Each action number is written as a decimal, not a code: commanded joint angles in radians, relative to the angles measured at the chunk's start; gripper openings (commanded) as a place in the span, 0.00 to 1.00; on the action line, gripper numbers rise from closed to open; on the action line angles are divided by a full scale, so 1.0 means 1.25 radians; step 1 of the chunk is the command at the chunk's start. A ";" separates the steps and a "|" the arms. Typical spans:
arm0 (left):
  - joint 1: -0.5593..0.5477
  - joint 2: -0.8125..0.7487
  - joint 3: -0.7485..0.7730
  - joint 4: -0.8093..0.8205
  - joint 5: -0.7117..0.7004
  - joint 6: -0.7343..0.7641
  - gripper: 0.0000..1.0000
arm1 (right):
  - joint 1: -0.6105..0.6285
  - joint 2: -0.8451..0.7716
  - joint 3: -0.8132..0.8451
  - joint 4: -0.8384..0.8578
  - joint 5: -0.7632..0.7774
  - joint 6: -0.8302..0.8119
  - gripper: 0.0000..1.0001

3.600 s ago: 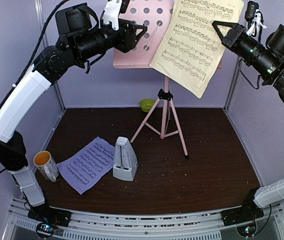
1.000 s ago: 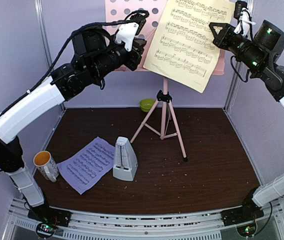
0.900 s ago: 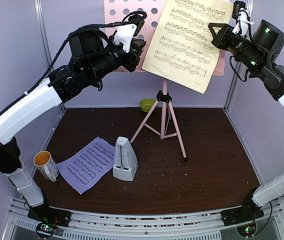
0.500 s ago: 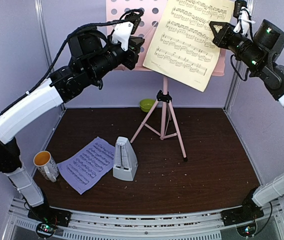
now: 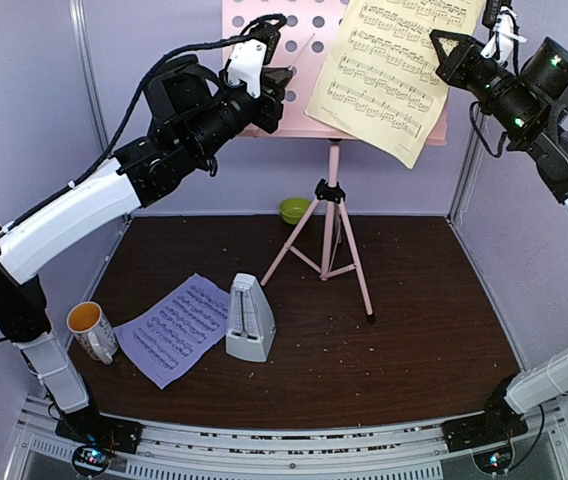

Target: Set up the instrument practice props

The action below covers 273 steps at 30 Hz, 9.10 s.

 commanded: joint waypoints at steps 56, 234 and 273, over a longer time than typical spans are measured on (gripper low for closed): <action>0.001 0.004 0.002 0.080 0.135 0.063 0.02 | -0.008 0.366 0.332 0.204 -0.506 -0.215 0.28; 0.612 0.094 -0.592 -0.858 0.230 -0.376 0.00 | -0.065 -0.141 -0.941 0.487 -0.478 0.290 0.92; 0.411 -0.588 -0.467 -0.944 0.605 -0.434 0.00 | 0.016 -0.351 -1.018 0.369 -0.514 0.194 1.00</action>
